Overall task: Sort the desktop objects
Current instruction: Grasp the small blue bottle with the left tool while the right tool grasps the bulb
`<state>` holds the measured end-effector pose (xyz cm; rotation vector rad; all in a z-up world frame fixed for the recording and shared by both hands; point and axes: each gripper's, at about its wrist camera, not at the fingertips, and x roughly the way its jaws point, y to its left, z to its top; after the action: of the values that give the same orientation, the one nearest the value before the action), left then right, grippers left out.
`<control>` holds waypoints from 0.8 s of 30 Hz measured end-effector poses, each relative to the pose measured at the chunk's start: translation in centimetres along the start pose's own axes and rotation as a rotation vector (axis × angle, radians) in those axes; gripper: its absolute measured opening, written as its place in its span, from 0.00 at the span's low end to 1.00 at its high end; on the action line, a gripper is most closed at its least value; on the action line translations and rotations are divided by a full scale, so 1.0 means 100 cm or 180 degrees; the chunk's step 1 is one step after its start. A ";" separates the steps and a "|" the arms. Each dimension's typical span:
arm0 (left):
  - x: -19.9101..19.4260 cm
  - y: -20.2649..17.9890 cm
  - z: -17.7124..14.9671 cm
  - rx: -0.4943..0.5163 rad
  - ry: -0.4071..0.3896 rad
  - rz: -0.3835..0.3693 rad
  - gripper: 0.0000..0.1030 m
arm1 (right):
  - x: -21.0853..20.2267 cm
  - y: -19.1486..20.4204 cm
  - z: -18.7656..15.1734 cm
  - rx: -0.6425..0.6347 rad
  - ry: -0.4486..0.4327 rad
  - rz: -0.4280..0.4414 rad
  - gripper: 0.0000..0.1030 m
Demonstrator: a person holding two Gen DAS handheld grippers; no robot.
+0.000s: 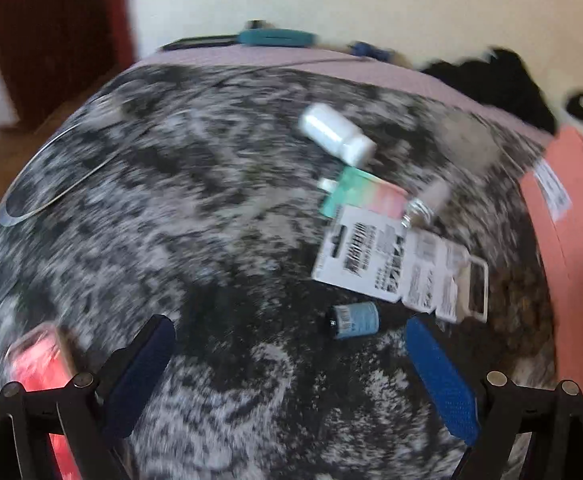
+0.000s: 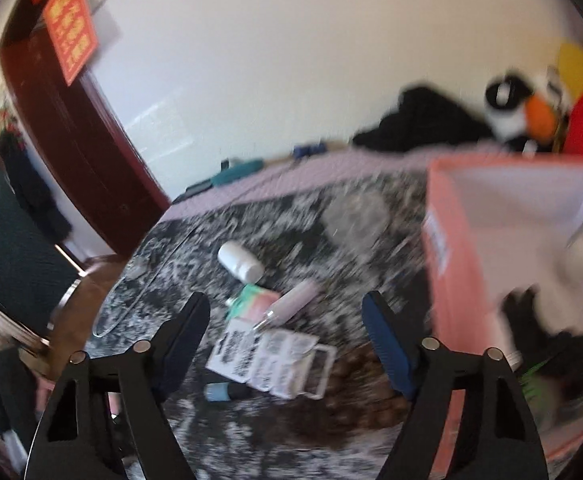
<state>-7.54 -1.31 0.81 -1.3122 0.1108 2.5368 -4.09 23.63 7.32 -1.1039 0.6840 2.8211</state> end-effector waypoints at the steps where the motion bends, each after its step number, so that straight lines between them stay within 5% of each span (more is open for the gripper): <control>1: 0.005 -0.003 -0.002 0.0135 -0.0010 -0.0048 0.92 | 0.012 -0.002 -0.001 0.0064 0.0075 0.0033 0.75; 8: 0.038 -0.033 -0.009 0.1003 0.0006 -0.0545 0.70 | 0.097 -0.022 -0.004 0.0397 0.0607 0.0178 0.62; 15: 0.062 -0.039 -0.004 0.1149 0.0157 -0.0873 0.64 | 0.164 -0.059 -0.012 0.1125 0.1062 0.0379 0.63; 17: 0.071 -0.040 -0.006 0.1239 0.0215 -0.0802 0.41 | 0.177 -0.066 -0.016 0.1261 0.1119 0.0379 0.63; 19: 0.076 -0.036 -0.004 0.1202 0.0248 -0.0886 0.30 | 0.183 -0.066 -0.015 0.1232 0.1076 0.0331 0.64; 24: 0.082 -0.036 -0.007 0.1299 0.0306 -0.0986 0.35 | 0.197 -0.056 -0.011 0.1194 0.1079 0.0414 0.65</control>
<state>-10.45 3.69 -6.01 -1.1810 0.3902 2.0565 -17.06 25.83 -8.47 -1.5135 1.2884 2.4639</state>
